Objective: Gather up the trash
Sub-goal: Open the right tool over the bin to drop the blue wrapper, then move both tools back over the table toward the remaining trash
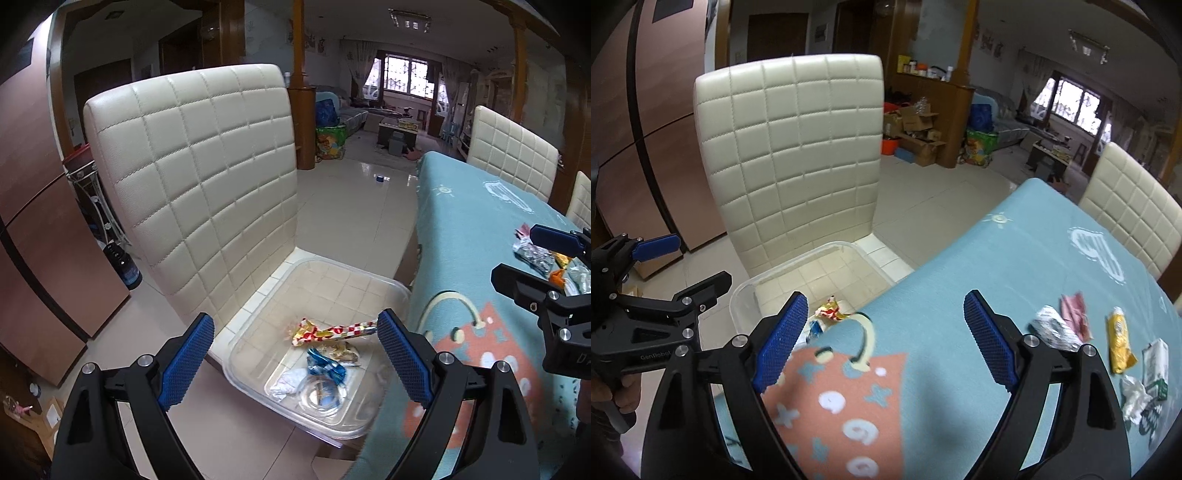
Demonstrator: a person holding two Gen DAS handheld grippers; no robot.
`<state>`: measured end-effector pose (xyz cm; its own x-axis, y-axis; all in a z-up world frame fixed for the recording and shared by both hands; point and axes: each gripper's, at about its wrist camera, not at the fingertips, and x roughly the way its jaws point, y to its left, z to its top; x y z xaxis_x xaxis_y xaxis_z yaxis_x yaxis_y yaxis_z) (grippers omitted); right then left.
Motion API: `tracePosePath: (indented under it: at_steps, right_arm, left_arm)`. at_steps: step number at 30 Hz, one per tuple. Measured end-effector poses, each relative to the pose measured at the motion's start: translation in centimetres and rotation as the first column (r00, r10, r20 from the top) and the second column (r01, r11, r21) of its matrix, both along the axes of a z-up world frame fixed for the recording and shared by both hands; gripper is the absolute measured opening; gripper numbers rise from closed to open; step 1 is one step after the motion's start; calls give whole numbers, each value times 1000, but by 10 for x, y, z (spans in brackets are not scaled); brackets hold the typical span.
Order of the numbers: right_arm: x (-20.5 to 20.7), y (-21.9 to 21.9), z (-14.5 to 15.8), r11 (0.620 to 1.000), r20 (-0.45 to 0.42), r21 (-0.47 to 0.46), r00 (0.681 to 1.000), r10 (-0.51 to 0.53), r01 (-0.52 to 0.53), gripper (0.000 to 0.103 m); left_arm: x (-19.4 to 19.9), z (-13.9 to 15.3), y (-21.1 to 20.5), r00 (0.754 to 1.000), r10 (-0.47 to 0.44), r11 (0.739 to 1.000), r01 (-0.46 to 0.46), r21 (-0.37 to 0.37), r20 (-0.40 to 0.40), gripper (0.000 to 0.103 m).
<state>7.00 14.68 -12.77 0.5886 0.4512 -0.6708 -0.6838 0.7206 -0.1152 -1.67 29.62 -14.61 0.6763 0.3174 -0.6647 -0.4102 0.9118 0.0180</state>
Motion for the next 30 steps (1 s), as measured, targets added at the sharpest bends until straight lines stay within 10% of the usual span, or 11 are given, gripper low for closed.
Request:
tracePosePath:
  at_steps: [18,30]
  right_arm:
    - [8,-203,28,927,29,89,930,-368,364,85]
    - [32,-373,-2,730,-60,29,730,-680,683,85]
  left_arm:
    - [52,35,-171,934,-357,933,358,40,-18,88]
    - [90,30,-287,847,-526,850,527,-11,-77,88]
